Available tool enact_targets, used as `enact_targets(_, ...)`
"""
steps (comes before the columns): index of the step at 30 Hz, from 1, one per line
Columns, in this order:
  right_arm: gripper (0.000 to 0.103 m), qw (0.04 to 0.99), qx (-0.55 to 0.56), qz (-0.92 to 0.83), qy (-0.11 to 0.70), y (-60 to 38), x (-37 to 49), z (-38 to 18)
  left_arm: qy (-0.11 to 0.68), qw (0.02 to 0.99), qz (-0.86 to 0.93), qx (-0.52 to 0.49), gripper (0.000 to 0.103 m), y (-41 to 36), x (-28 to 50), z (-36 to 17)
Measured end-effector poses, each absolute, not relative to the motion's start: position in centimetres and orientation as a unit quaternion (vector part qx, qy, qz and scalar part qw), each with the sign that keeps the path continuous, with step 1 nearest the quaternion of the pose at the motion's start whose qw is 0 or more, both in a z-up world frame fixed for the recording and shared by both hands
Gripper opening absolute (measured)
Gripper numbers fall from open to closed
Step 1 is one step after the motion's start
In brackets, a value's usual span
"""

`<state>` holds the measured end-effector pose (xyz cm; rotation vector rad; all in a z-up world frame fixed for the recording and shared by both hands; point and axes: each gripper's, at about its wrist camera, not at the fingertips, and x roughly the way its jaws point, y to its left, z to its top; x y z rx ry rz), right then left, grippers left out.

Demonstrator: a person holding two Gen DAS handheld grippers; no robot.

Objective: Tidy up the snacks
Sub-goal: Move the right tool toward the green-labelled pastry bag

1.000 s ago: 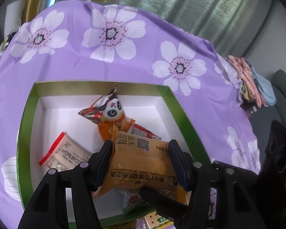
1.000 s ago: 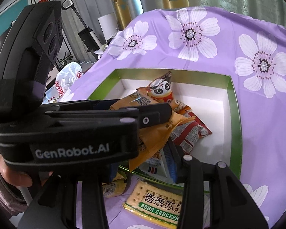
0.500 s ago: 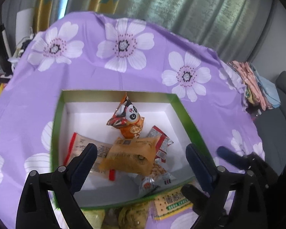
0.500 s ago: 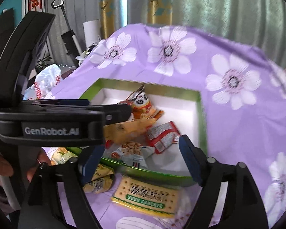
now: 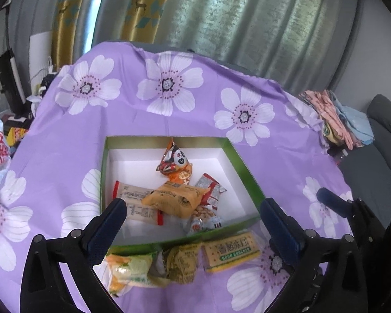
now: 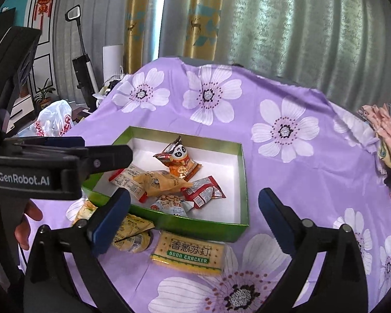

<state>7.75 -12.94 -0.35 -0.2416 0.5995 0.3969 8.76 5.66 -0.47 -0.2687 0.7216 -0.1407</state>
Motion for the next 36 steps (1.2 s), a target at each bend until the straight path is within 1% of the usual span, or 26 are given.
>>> enact_targets(4, 0.102, 0.932, -0.116, 0.19, 0.285, -13.3, 6.5, 0.5, 0.344, 0.929, -0.064, -0.123, 0.102, 5.6, 7.2, 0.1)
enact_targets(20, 0.102, 0.939, -0.107, 0.188, 0.267, -13.8, 2.5, 2.3, 0.326, 0.939, -0.039, -0.107, 0.102, 6.1, 2.0, 1.0)
enact_targets(36, 0.102, 0.941, -0.103, 0.191, 0.259, -14.0, -0.3, 2.9, 0.329, 0.936, -0.038, -0.115, 0.102, 6.2, -0.2, 0.7)
